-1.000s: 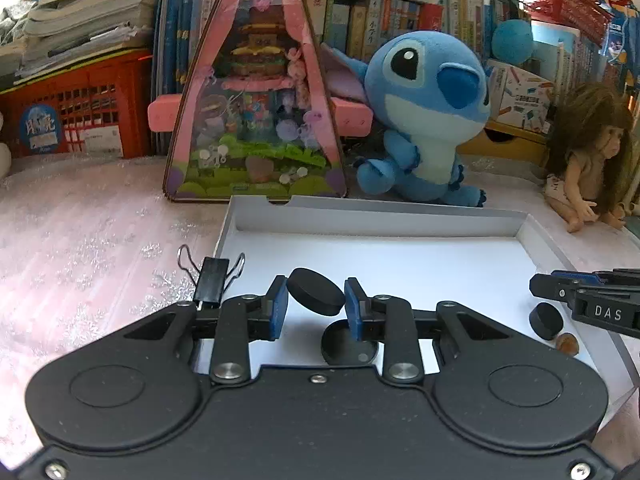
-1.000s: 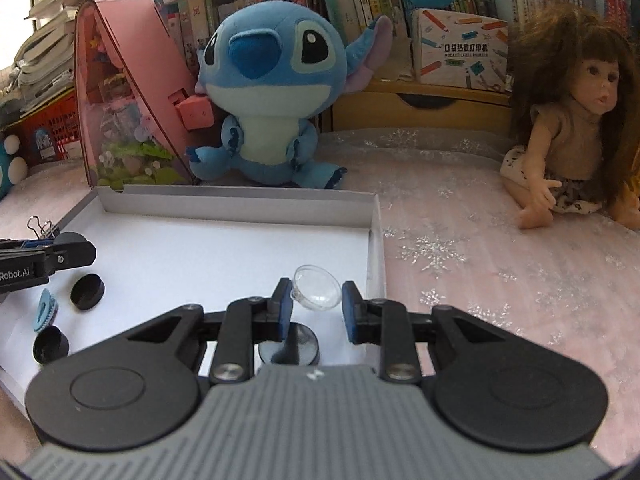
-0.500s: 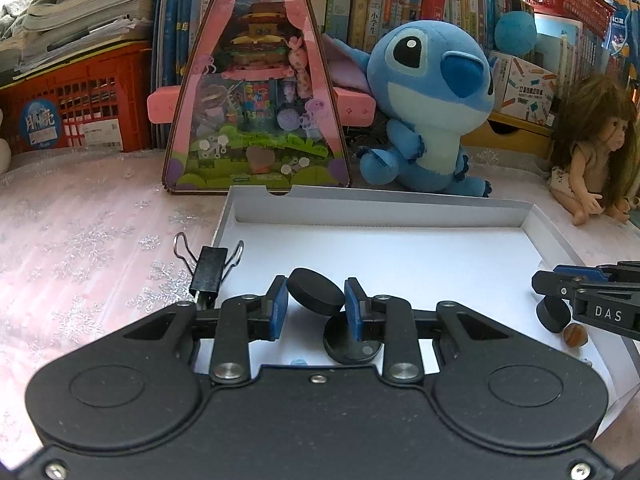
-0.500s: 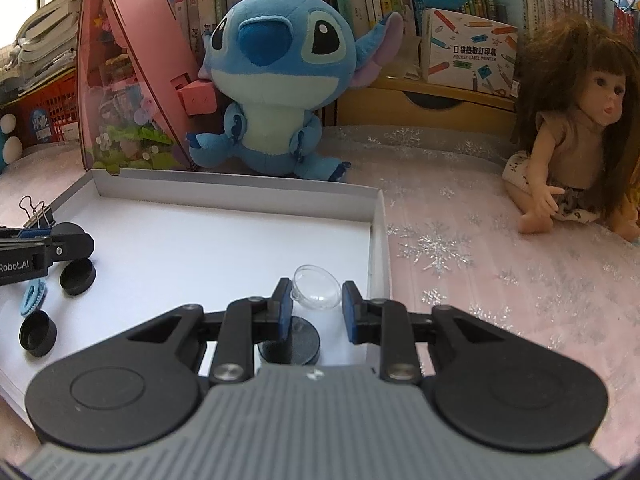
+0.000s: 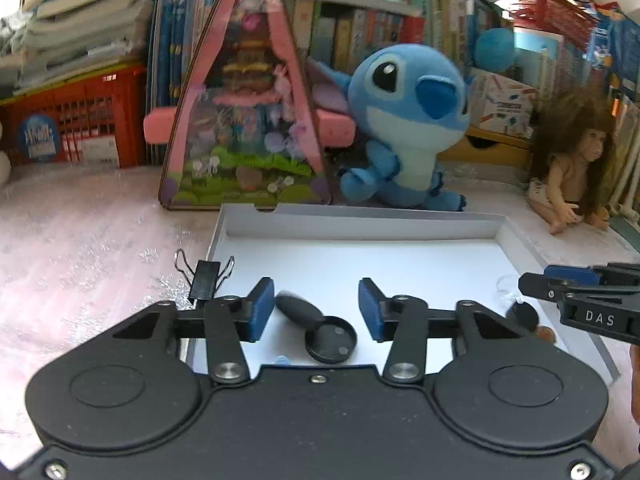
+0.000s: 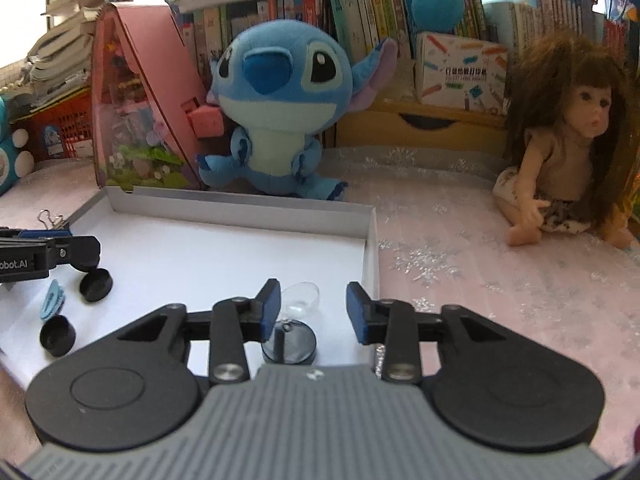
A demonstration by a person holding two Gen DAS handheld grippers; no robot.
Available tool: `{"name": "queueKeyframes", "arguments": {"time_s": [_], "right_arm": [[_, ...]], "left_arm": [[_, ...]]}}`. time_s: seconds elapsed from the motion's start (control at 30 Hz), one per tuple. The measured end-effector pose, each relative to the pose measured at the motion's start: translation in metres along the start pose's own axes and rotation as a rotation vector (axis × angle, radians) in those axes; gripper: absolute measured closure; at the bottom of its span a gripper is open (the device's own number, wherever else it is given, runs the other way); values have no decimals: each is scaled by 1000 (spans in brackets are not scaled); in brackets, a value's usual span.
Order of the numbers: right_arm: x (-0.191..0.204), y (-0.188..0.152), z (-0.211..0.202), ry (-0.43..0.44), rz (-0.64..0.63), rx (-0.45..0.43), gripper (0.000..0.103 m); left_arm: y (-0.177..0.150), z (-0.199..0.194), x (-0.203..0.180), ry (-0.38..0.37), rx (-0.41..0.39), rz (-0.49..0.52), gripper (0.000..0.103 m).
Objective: Organize rigid objects
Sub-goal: 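Withdraw both open tools from the box back over the table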
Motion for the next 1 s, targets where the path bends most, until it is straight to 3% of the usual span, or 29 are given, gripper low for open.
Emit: {"name": "queueKeyframes", "arguments": {"time_s": [0.23,1.0], "right_arm": [[1,-9,-36,36,-26,-64,36],[37,-104,-138,175,-243,-131,21]], "left_arm": [[-9,-37,-10,-51,-41,10,37],[-110,-142,-40,-175,-24,103,31]]}}
Point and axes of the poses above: each gripper's, at about its wrist camera, not at the fingertips, and z roughly the way its jaws point, x to its left, y to its top, the point moved 1 cm from there along z, roughly the way its jaws point, and after that the axes turned 2 degrees about z, right-handed, at the moved point
